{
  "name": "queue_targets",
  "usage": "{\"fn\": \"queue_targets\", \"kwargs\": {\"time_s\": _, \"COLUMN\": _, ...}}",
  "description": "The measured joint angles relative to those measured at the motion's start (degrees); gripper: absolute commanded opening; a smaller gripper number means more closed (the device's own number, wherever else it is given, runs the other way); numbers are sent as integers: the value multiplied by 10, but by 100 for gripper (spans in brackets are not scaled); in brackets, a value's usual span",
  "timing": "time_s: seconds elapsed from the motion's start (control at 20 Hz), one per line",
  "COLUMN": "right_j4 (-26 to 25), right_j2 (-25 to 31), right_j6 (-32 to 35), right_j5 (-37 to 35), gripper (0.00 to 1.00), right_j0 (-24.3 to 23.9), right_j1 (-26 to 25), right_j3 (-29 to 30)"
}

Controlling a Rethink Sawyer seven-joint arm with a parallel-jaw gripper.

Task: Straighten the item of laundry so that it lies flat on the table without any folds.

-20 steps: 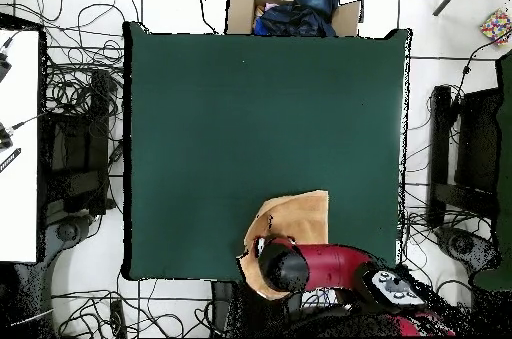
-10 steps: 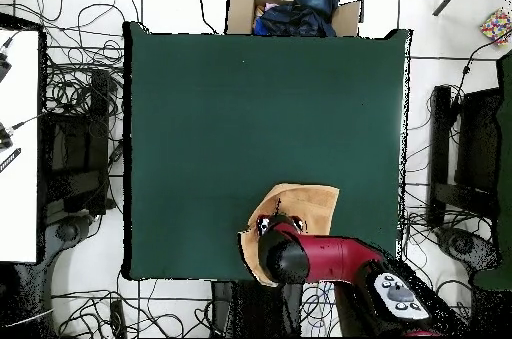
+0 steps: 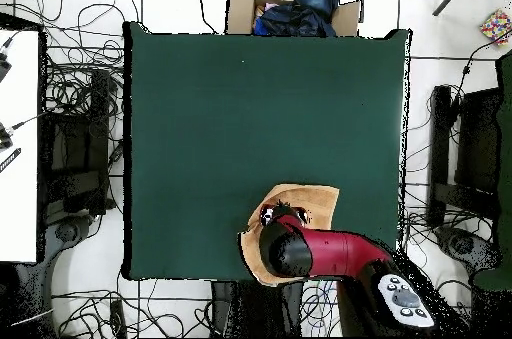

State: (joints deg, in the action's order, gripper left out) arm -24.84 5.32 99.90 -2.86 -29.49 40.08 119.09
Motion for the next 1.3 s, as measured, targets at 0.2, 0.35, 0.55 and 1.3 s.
{"fn": "queue_targets", "kwargs": {"time_s": 0.2, "right_j4": 13, "right_j2": 0, "right_j6": 0, "right_j5": -22, "gripper": 0, "right_j0": -3, "right_j1": 23, "right_j3": 0}}
{"fn": "queue_targets", "kwargs": {"time_s": 0.35, "right_j4": 19, "right_j2": -1, "right_j6": 0, "right_j5": -39, "gripper": 0, "right_j0": -3, "right_j1": 35, "right_j3": -1}}
{"fn": "queue_targets", "kwargs": {"time_s": 0.55, "right_j4": 21, "right_j2": -9, "right_j6": 0, "right_j5": -62, "gripper": 0, "right_j0": -3, "right_j1": 42, "right_j3": -8}}
{"fn": "queue_targets", "kwargs": {"time_s": 1.3, "right_j4": -1, "right_j2": -46, "right_j6": 0, "right_j5": 2, "gripper": 0, "right_j0": -23, "right_j1": -111, "right_j3": -76}}
